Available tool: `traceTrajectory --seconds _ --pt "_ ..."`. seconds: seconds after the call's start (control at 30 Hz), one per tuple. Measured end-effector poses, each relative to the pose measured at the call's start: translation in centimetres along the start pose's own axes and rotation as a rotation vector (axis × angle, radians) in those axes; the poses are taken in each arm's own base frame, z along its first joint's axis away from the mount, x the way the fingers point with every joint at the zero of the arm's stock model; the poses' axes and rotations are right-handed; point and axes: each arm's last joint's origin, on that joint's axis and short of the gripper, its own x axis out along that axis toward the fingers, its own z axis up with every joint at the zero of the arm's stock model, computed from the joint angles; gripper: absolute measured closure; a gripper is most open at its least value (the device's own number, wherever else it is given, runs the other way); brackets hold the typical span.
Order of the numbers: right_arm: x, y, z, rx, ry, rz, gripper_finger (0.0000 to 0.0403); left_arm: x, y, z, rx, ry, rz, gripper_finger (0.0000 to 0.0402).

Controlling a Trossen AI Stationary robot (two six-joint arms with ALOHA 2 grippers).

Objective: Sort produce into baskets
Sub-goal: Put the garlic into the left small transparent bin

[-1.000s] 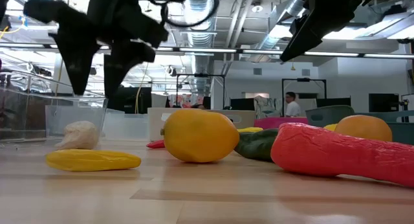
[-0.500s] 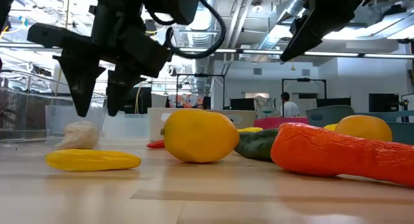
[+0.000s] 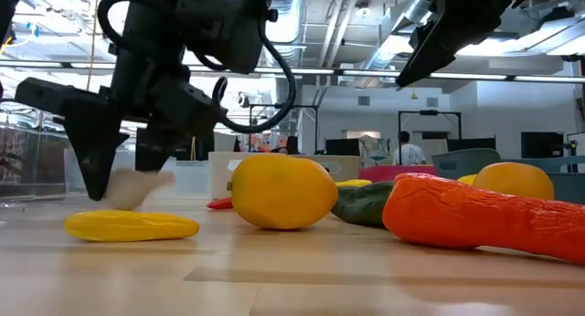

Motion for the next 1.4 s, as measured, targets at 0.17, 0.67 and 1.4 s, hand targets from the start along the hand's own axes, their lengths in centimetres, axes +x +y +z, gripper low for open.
traceTrajectory --seconds 0.17,0.67,1.4 --pt "0.00 0.00 0.00 0.000 0.000 0.000 0.0152 -0.01 0.00 0.27 -0.001 -0.028 0.000 0.0187" --pt "0.00 0.00 0.00 0.000 0.000 0.000 0.0152 -0.02 0.00 0.36 -0.043 -0.037 -0.023 0.0254" --pt "0.00 0.00 0.00 0.000 0.000 0.000 0.0152 -0.03 0.29 0.57 -0.110 -0.056 -0.057 0.0157"
